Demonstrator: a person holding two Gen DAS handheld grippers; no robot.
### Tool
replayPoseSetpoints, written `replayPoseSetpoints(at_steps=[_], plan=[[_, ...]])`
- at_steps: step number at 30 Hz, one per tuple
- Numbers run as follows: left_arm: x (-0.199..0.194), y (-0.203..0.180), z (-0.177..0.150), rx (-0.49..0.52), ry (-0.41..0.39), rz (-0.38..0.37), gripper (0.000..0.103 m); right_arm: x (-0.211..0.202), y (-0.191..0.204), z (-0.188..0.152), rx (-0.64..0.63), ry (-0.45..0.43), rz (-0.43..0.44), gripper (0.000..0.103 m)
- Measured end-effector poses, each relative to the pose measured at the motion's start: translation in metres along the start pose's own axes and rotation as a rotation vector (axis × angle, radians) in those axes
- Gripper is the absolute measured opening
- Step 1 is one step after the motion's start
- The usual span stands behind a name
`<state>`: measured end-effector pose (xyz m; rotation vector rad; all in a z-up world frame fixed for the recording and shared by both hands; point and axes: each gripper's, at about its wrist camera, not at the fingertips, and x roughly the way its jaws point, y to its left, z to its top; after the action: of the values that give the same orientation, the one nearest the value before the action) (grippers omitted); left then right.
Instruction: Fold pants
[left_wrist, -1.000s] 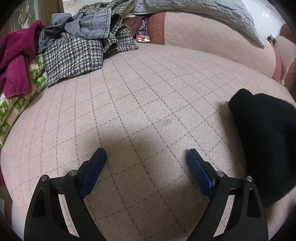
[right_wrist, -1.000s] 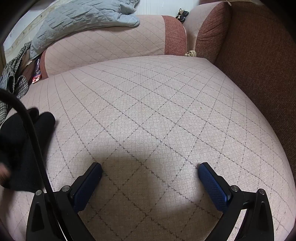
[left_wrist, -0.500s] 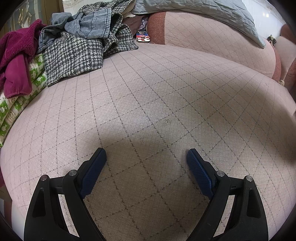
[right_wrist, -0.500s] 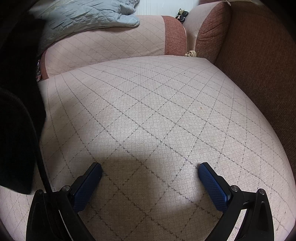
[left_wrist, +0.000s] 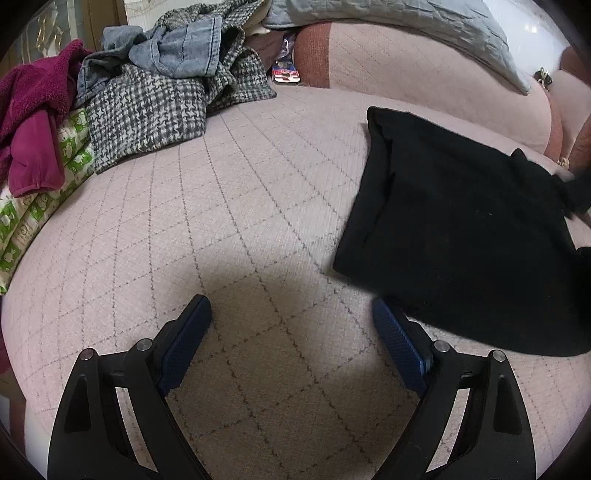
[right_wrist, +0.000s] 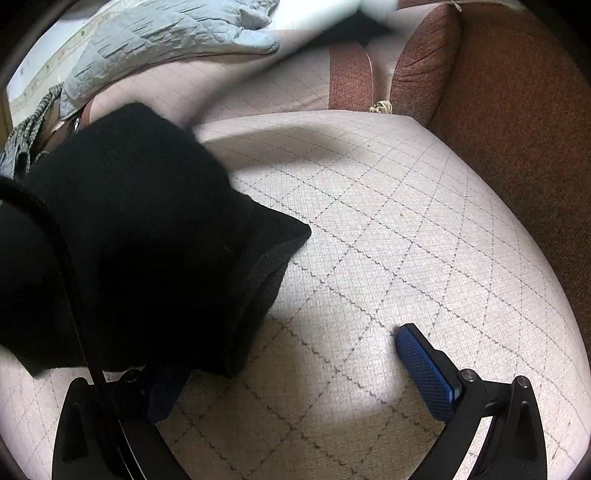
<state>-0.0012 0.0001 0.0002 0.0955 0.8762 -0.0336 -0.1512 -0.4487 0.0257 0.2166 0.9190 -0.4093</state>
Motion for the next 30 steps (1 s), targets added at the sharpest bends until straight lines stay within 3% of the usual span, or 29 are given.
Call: replayPoseSetpoints(at_steps=[16,20,26,30], plan=[[0.001,-0.002,0.003,0.0,0.012,0.017,0.091,0.004,0.005,0.004,-0.023,0.024,-0.018,0.103],[-0.01,-0.003,0.001,-0.024,0.058,0.008,0.09,-0.004,-0.005,0.005,-0.055,0.113,0.078,0.103],[-0.06,-0.028,-0.006,-0.005,-0.017,-0.082,0.09,-0.056,-0.025,-0.015,0.002,0.1,0.213,0.101],[-0.077,-0.042,-0.01,-0.032,0.003,-0.217,0.09,-0.084,-0.027,-0.026,0.0,0.046,0.296,0.101]])
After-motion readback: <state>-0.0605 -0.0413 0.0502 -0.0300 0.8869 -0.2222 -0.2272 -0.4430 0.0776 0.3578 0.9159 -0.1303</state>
